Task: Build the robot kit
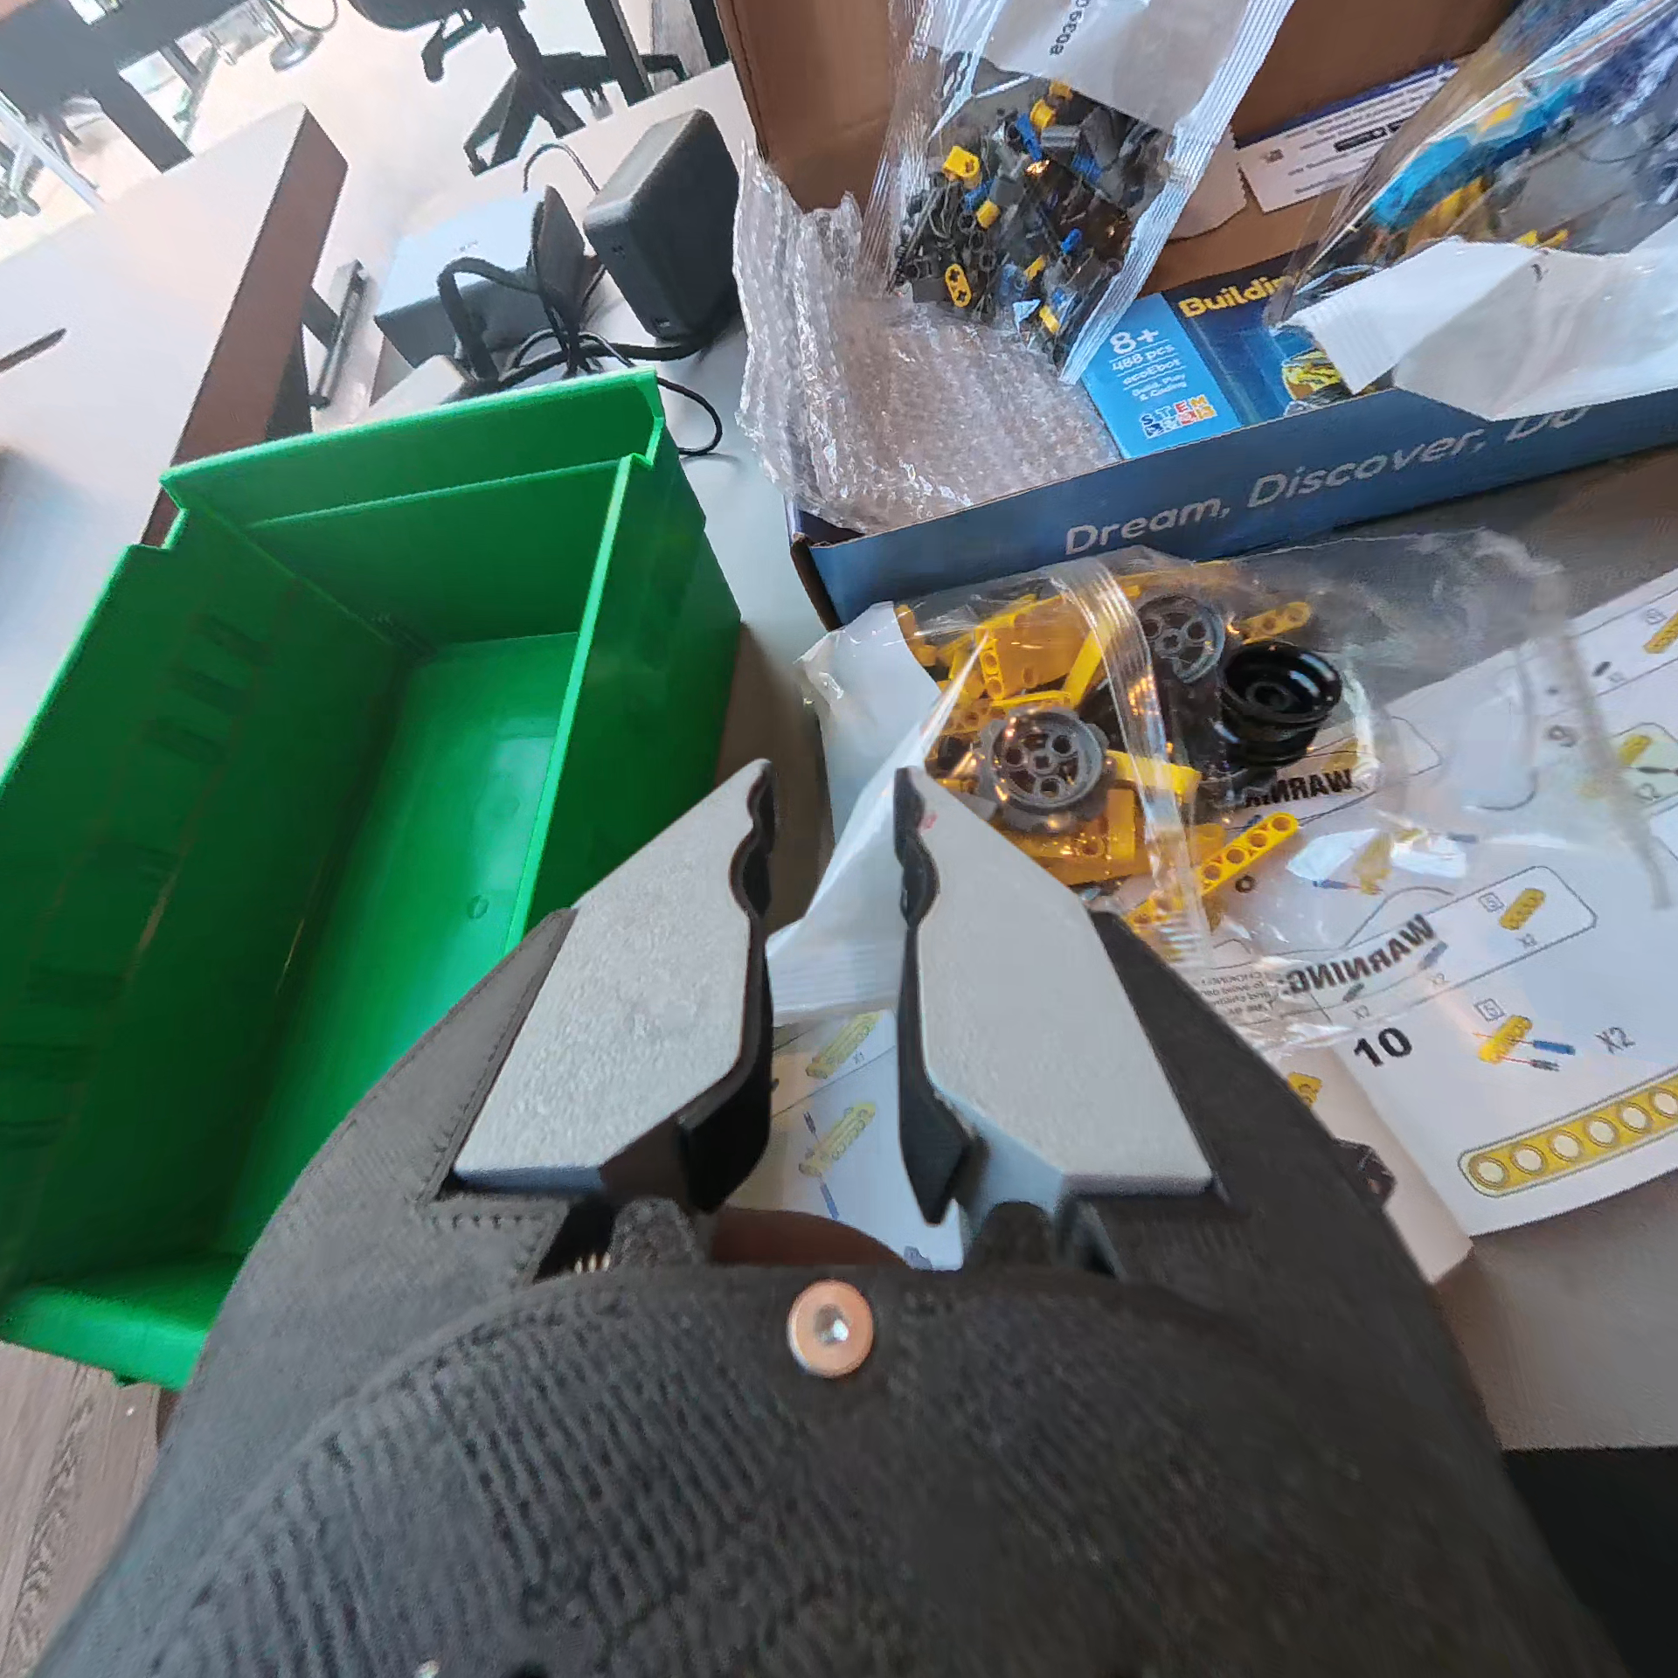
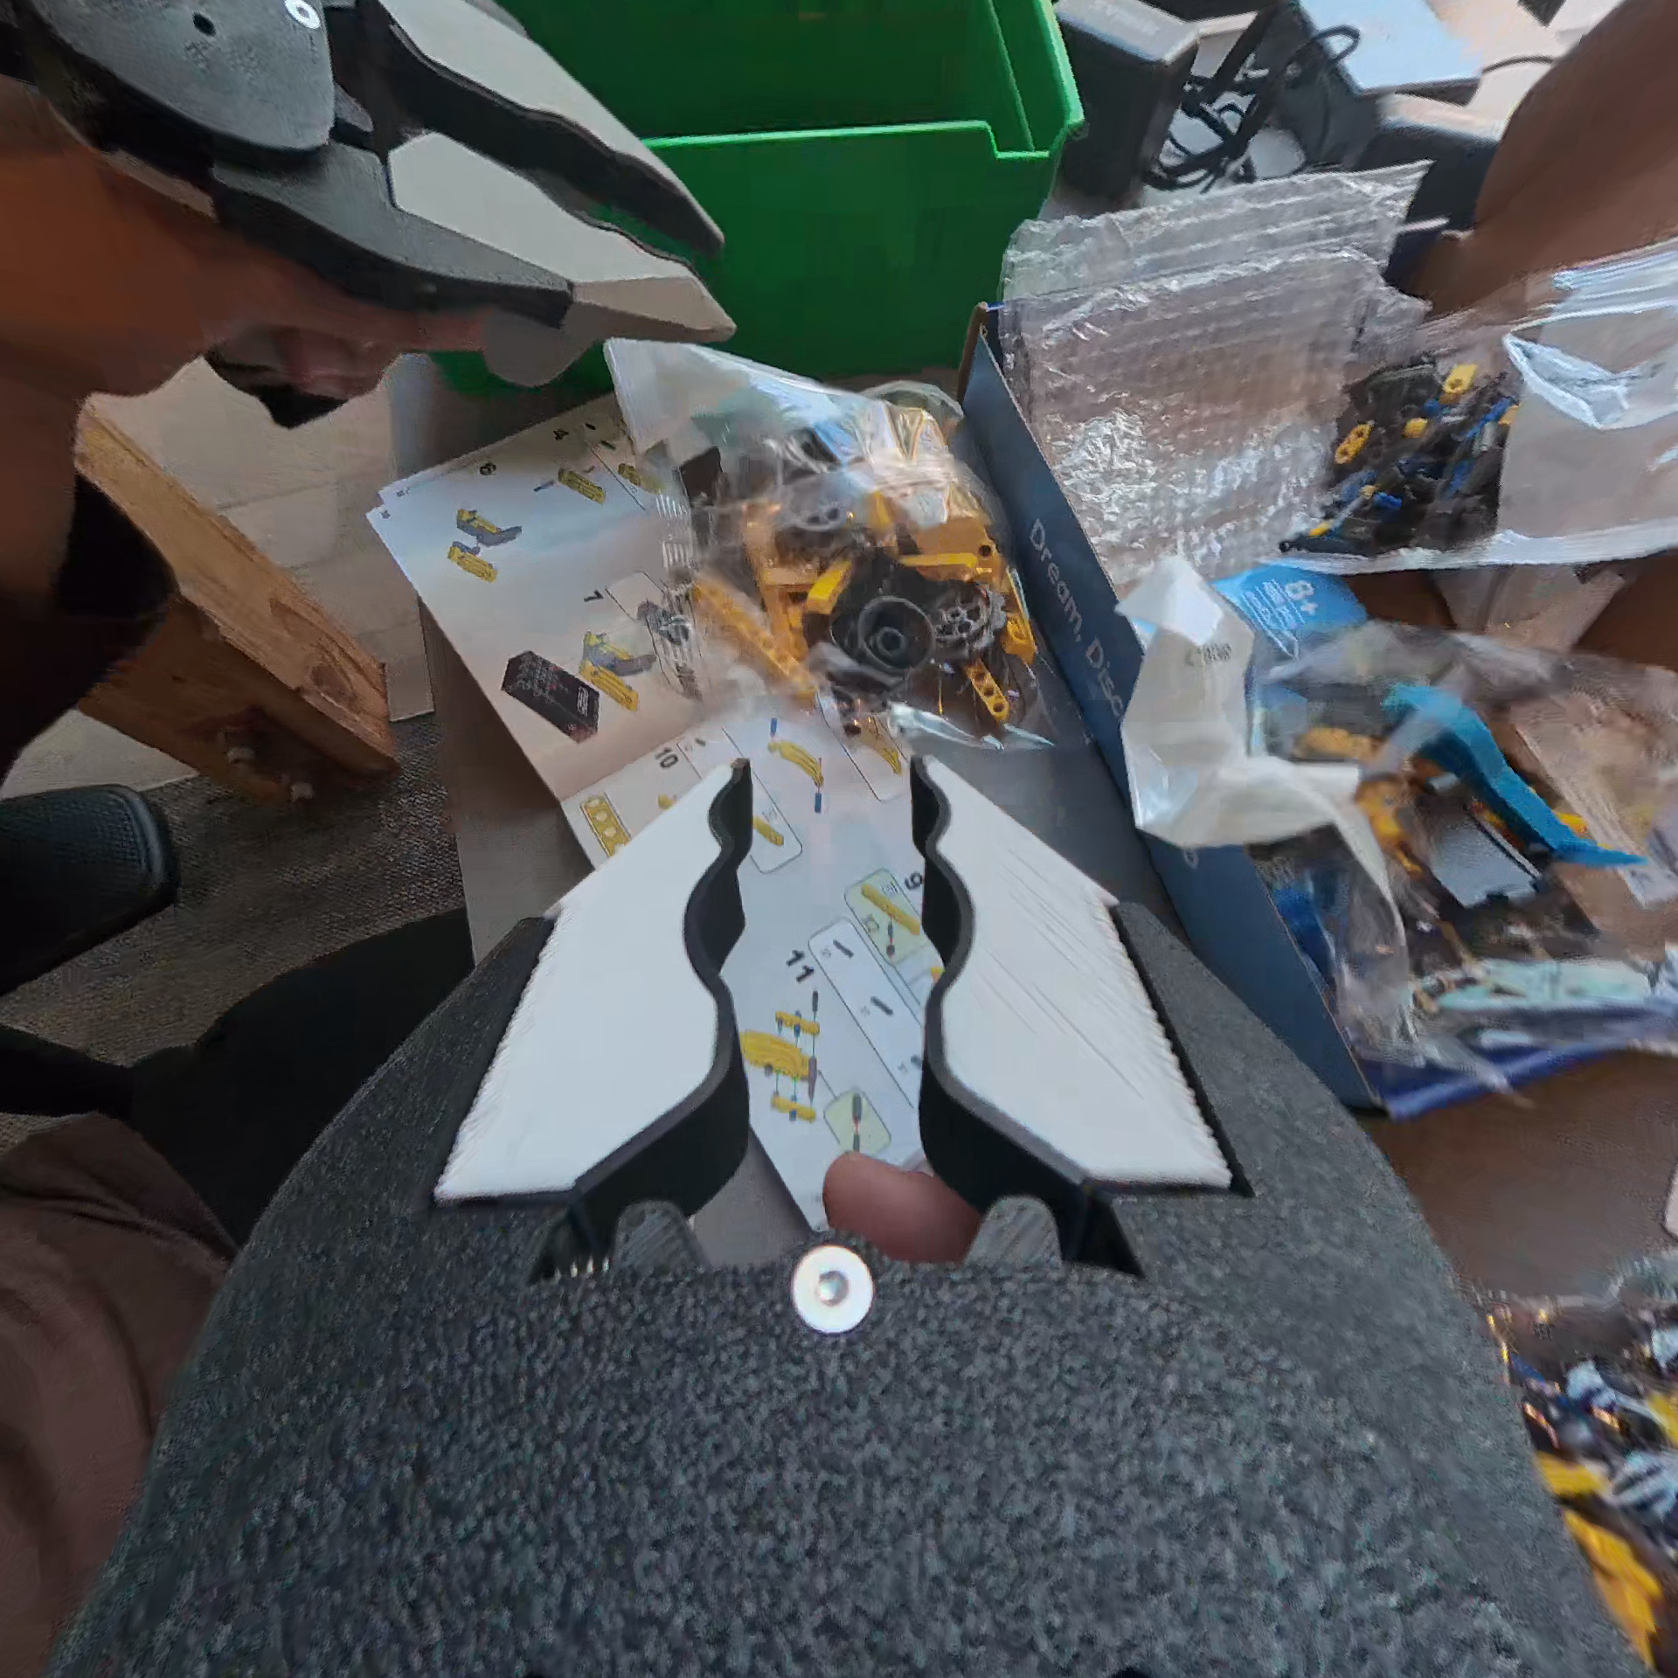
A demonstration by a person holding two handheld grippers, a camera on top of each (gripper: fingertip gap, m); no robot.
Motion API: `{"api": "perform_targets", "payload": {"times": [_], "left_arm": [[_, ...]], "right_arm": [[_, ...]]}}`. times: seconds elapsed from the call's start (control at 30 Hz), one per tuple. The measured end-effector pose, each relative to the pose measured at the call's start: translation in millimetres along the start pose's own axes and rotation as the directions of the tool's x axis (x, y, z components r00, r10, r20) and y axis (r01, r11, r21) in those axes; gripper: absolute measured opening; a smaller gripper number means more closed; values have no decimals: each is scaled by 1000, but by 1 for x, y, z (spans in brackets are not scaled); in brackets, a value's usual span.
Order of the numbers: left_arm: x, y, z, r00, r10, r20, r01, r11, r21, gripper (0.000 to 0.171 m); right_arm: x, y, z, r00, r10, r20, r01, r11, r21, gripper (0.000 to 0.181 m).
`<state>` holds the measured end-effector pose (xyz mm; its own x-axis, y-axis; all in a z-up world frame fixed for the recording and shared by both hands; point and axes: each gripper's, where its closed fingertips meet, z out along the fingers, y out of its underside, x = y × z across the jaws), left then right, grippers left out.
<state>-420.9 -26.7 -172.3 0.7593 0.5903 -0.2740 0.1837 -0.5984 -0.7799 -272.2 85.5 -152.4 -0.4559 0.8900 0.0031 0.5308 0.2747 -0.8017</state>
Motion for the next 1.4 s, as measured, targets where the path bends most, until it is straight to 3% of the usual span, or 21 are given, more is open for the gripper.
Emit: {"api": "perform_targets", "payload": {"times": [0.17,0.3,0.5,0.6,0.73,0.87,0.93,1.07,1.17,1.4], "left_arm": [[6,-9,-11,999,48,0,-48,999,13,31],[15,-31,-35,996,85,6,-85,992,98,32],[42,-53,-58,988,154,-29,-147,974,173,34],[77,-58,-77,956,267,-119,-238,948,210,35],[130,-53,-106,879,424,-220,-369,895,251,43],[170,-39,-110,810,495,-314,-433,866,250,41],[188,-15,-99,758,517,-398,-489,854,178,40],[200,51,-74,653,572,-496,-666,746,-17,41],[192,72,-63,667,554,-499,-688,715,-124,45],[173,72,-51,734,482,-478,-610,778,-152,47]], "right_arm": [[12,44,-40,995,76,-60,-75,997,21,34],[11,86,-60,991,106,-81,-104,994,25,34],[17,136,-59,980,141,-137,-133,989,64,34],[1,148,-52,987,152,-53,-151,988,32,46],[23,141,-77,986,48,-163,-44,999,26,49],[62,119,-131,962,183,-202,-151,975,166,46],[76,111,-153,951,237,-199,-190,955,228,46],[85,102,-177,943,259,-210,-196,940,280,46],[77,96,-180,948,263,-179,-201,931,304,46],[60,103,-161,966,217,-144,-179,955,236,45]]}}
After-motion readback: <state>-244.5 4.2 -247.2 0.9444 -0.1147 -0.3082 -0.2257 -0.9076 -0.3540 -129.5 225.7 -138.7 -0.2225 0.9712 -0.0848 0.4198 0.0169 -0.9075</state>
